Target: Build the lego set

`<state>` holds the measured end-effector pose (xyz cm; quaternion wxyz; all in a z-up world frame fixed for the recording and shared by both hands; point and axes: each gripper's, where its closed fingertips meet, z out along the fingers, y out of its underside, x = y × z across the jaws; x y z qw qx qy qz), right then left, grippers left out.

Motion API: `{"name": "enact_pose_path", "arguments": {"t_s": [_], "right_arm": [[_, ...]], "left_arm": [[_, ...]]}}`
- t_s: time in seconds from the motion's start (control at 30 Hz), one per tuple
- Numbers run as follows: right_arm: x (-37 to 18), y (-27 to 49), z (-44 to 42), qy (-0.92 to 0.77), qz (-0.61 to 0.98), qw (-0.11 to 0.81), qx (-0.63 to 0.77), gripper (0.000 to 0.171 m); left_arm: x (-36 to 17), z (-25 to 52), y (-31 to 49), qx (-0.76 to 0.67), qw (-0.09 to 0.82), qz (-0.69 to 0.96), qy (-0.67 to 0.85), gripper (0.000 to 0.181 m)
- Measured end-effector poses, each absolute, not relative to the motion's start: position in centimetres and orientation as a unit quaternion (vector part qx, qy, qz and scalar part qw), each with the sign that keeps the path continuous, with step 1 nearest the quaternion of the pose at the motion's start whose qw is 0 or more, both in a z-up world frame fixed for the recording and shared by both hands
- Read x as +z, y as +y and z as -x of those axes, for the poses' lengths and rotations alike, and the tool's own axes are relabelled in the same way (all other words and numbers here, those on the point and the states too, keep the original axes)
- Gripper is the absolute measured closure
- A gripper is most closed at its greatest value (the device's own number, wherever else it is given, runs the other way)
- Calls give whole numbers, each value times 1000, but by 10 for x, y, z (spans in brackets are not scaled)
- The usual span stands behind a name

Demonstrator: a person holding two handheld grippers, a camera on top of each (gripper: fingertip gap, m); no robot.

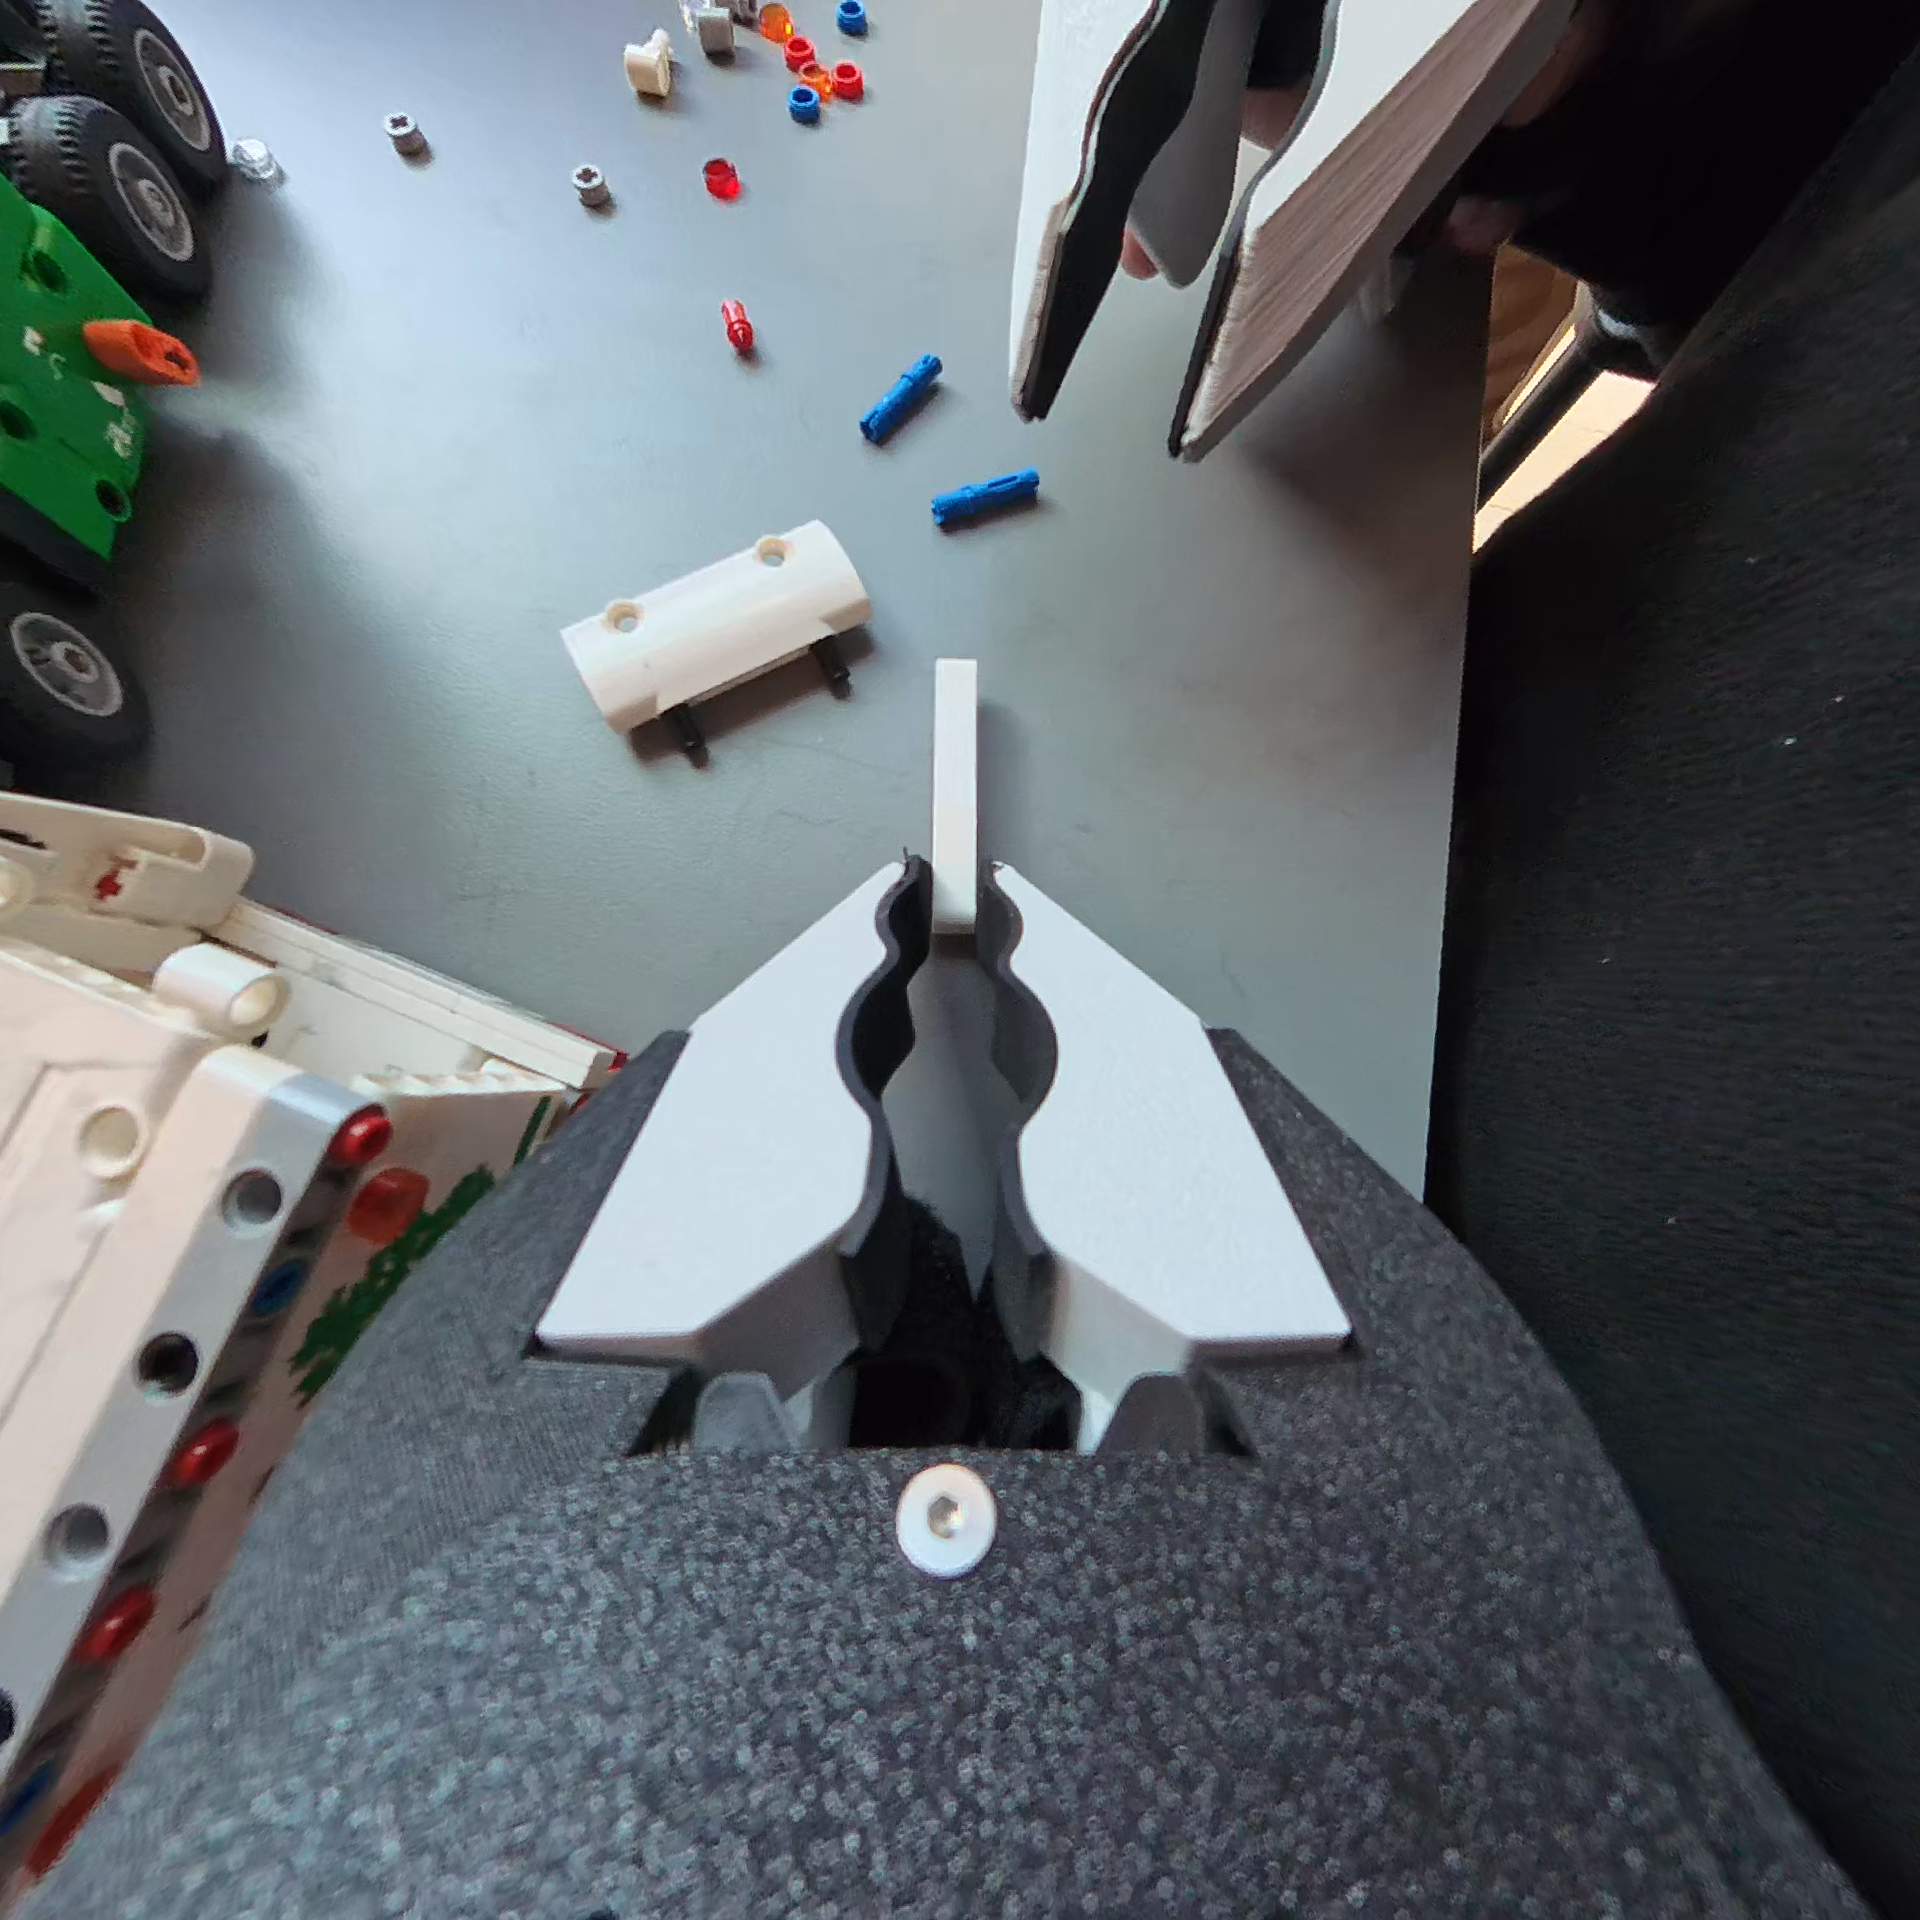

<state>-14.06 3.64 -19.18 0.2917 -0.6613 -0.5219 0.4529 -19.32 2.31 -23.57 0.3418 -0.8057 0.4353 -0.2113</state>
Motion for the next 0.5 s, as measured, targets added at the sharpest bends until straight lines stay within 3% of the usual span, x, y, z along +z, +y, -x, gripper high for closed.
{"name": "enact_pose_path", "arguments": {"t_s": [0.2,0.37,0.5], "right_arm": [[-194,43,143,-521,667,310,433,144],[-192,72,146,-537,670,381,344,124],[-205,72,162,-575,659,364,320,96]], "left_arm": [[-238,193,25,-212,343,808,431,175],[-238,190,27,-200,343,802,447,175],[-238,187,28,-197,336,796,463,175]]}}
